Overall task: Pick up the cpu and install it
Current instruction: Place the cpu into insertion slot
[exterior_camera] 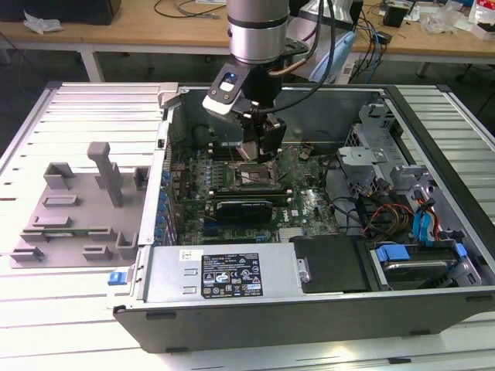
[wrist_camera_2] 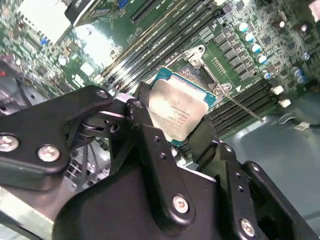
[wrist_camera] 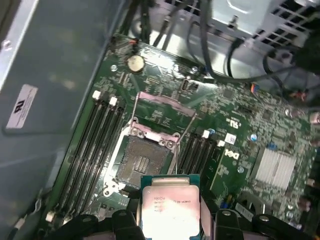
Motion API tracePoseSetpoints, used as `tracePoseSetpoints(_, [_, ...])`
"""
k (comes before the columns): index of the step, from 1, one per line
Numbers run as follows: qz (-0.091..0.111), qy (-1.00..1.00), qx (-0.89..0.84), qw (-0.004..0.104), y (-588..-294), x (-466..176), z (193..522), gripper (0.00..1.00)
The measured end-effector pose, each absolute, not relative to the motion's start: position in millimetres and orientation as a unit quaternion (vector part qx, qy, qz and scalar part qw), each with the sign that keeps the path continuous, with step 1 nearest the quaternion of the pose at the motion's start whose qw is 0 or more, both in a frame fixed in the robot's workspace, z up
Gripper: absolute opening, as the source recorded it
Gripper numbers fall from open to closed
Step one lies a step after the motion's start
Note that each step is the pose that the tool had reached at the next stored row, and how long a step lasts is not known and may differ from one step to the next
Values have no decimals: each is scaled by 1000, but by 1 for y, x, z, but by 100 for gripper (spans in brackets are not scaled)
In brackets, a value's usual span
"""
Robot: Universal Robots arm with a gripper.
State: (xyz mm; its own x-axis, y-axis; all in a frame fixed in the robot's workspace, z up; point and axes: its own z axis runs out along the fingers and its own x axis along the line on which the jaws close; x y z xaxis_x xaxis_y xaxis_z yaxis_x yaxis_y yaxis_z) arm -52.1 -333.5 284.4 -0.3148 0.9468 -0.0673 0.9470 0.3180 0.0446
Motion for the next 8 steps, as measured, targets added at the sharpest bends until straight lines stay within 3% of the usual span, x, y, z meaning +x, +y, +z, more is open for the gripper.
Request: tracePoseSetpoints(8, [-6,740,672,40,-334,-52,284,55])
